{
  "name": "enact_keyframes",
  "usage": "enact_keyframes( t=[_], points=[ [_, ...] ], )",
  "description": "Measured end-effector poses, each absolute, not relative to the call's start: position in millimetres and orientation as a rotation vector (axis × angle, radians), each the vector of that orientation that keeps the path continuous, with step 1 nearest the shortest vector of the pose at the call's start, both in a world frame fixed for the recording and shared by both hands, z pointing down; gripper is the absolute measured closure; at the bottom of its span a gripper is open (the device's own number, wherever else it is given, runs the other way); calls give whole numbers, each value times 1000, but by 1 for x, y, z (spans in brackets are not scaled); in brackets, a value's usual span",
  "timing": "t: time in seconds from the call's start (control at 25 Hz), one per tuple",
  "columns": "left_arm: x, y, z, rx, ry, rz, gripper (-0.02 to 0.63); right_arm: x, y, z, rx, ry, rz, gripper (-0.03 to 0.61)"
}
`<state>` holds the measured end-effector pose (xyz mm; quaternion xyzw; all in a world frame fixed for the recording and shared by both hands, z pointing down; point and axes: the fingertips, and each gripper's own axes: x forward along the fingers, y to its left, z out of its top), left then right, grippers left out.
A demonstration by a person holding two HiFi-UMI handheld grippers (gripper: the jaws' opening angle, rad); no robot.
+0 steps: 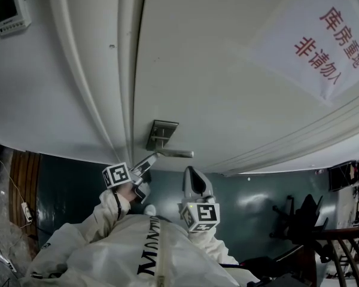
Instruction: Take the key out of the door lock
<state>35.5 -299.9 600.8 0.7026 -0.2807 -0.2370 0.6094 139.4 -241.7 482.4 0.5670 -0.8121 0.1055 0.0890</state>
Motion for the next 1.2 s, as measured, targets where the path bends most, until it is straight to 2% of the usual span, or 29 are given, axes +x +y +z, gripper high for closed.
enact_keyframes(
  t=[0.52, 0.84, 1.2],
  points=[
    [46, -322, 609, 1538, -577, -595, 374, 150, -245, 481, 1728, -2379, 302, 578],
    [46, -326, 617, 1506, -605, -583, 478, 147, -249, 486, 1712, -2384, 333, 578],
    [49, -329, 617, 1507, -615, -563, 543, 144, -249, 486, 1710, -2403, 344, 578]
  ],
)
